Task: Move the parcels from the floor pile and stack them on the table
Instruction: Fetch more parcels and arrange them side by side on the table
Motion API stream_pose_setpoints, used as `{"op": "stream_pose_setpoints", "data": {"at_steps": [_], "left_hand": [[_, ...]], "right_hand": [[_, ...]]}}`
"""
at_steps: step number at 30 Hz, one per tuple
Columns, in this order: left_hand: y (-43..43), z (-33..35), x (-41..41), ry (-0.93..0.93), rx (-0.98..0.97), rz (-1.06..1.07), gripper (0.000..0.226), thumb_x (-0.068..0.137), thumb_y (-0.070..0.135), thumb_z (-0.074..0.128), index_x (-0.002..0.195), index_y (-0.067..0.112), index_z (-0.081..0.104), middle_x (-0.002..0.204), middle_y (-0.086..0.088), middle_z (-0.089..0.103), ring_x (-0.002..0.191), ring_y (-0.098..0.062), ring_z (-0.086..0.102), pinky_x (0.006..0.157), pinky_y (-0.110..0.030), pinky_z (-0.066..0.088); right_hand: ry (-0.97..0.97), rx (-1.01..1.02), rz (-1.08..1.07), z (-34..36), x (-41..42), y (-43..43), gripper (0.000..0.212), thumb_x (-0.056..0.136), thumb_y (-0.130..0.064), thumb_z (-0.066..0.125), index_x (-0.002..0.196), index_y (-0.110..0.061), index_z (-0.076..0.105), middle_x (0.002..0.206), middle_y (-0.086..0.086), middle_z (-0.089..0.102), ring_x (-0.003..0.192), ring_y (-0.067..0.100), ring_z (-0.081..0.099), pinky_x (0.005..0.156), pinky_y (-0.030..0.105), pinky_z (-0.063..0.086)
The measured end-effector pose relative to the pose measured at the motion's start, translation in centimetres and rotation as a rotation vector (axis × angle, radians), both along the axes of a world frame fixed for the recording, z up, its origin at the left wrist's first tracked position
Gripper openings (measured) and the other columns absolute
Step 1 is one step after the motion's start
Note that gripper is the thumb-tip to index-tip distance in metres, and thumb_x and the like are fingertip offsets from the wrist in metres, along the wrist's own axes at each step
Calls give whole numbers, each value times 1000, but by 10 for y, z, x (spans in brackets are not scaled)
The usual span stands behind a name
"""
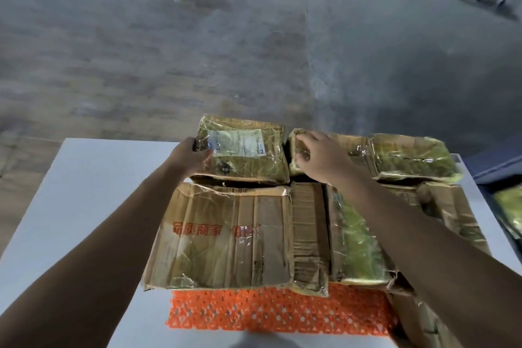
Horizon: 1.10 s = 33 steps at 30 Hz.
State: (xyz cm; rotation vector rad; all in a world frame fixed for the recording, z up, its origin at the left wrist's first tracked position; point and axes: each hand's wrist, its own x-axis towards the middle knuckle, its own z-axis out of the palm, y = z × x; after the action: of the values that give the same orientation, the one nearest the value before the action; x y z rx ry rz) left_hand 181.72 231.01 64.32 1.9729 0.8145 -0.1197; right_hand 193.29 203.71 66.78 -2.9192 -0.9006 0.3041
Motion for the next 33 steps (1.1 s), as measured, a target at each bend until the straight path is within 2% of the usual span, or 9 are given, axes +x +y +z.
{"op": "stream_pose_setpoints", "data": {"at_steps": [7,11,14,16,19,21,25,30,33], "left_hand": [[-5,3,-11,64,107,24,52,97,38,50,138,7,42,128,-15,56,109,-30,55,84,-34,43],[5,7,-45,66,160,139,53,96,41,44,137,8,44,132,-14,56,106,-31,59,96,-37,45],[17,-1,-78,65,61,175,54,92,46,41,116,2,60,118,-18,63,107,-35,60,91,-43,47],[11,-5,-91,55,-63,96,60,88,51,37,91,0,66,95,-19,69,92,-35,65,83,-47,51],[-5,-13,-93,23,-66,79,53,93,47,45,84,-1,66,71,-11,65,66,-25,61,64,-38,49],[-12,-13,-88,13,-31,78,46,94,42,48,90,-1,64,68,-5,60,64,-22,57,59,-32,41],[-23,-9,-77,25,-36,47,34,96,36,49,115,8,51,102,1,60,95,-23,60,75,-32,44],[-22,-13,-79,28,-39,71,44,93,44,50,123,11,51,114,-4,65,98,-25,63,85,-41,52],[-18,-13,-84,25,-30,121,58,96,39,53,142,7,37,132,-14,56,117,-33,56,95,-41,46]], "right_hand": [[-89,-56,-64,5,-18,25,43,91,-22,49,133,-10,47,133,10,49,118,29,49,92,46,47],[-141,57,7,-3,-39,34,37,94,-24,47,128,-11,55,130,11,51,120,31,49,92,50,48],[-57,45,9,-10,-53,36,43,99,-35,41,138,-18,49,147,11,38,140,33,29,105,57,38],[-5,-7,32,-16,-60,33,48,101,-41,36,145,-22,40,157,8,25,147,31,10,114,59,24],[12,-46,70,-19,-65,29,58,101,-48,29,153,-23,26,162,7,15,149,30,-3,118,58,12],[29,-98,84,-18,-65,29,64,100,-54,25,155,-22,17,163,7,6,149,30,-10,119,56,8],[14,-161,110,-18,-70,34,73,98,-60,24,156,-18,9,163,10,-2,148,31,-15,118,56,4],[37,-101,114,-10,-69,26,67,101,-54,25,156,-19,11,164,5,-1,149,26,-11,121,52,5],[19,-32,46,-4,-76,13,63,102,-49,25,156,-18,14,163,5,3,150,22,-4,122,46,2]]}}
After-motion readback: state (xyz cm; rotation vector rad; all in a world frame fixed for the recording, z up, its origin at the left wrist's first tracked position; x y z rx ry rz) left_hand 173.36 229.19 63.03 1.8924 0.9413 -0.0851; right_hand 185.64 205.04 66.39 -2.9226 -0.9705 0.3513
